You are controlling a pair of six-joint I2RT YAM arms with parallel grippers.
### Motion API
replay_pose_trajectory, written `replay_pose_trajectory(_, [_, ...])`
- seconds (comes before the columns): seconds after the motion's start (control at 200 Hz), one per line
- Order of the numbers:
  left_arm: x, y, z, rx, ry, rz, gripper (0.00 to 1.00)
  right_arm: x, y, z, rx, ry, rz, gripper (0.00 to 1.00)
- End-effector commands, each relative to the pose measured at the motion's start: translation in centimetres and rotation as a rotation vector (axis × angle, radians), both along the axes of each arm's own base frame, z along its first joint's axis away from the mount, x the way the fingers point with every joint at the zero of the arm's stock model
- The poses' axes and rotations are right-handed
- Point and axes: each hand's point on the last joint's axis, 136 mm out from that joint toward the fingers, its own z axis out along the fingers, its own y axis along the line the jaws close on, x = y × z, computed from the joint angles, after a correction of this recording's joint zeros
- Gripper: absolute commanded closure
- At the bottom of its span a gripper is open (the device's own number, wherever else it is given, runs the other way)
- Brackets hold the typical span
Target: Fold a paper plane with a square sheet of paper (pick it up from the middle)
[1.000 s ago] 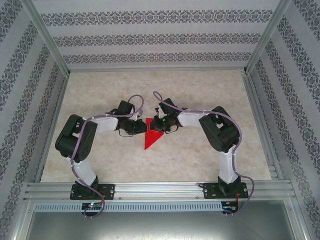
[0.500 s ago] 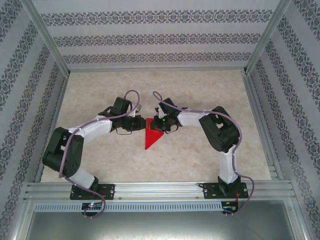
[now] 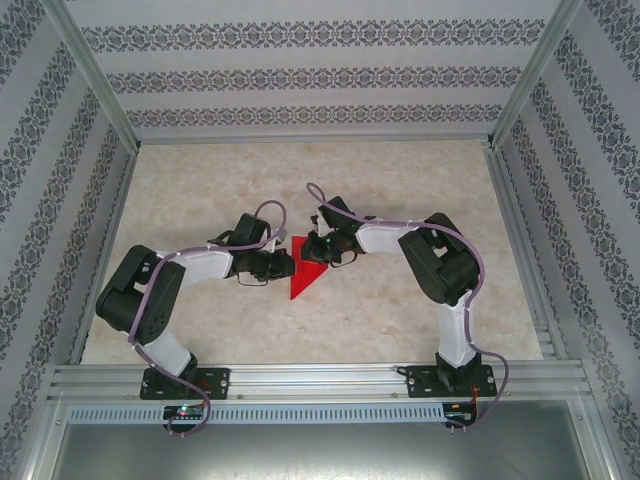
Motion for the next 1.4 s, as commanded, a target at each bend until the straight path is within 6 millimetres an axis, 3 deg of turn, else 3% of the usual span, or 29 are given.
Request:
replay_pose_trajectory(0.0, [-0.5,-0.8,-0.6,-0.023,0.002,-0.021,0.87,-1.4,-1.0,-1.2,-0.040,0.058,-0.016,0.89])
replay_pose_trajectory(0.285, [-1.7,-0.8,-1.8,0.019,0.008,-0.051,0.87,-1.3,-1.2,-1.1,-0.037,0.054,-0.033,0.89])
replay_pose_trajectory(0.45, [-2.6,-0.3,-3.4,0.094,0.022,-0.075,0.88,-1.1,-1.2,-0.6,-0.016,0.047,-0.043,0.89])
replay_pose_trajectory(0.714, [-4.0,1.7,-6.6,0.253,0.055,-0.098,0.89,-0.4,-1.0,2.1,0.069,0.004,-0.091,0.88])
replay_pose_trajectory(0.979, [-5.1,3.0,-8.1,0.356,0.054,-0.132,0.89,-0.2,0.0,4.3,0.234,0.022,-0.163,0.89])
replay_pose_trajectory(1.159, [-5.1,3.6,-8.6,0.412,0.034,-0.135,0.89,-0.7,0.4,3.0,0.279,0.112,-0.226,0.90])
replay_pose_trajectory(1.399, [-5.4,4.2,-9.2,0.482,0.016,-0.154,0.89,0.3,-0.4,0.8,0.232,0.146,-0.327,0.91])
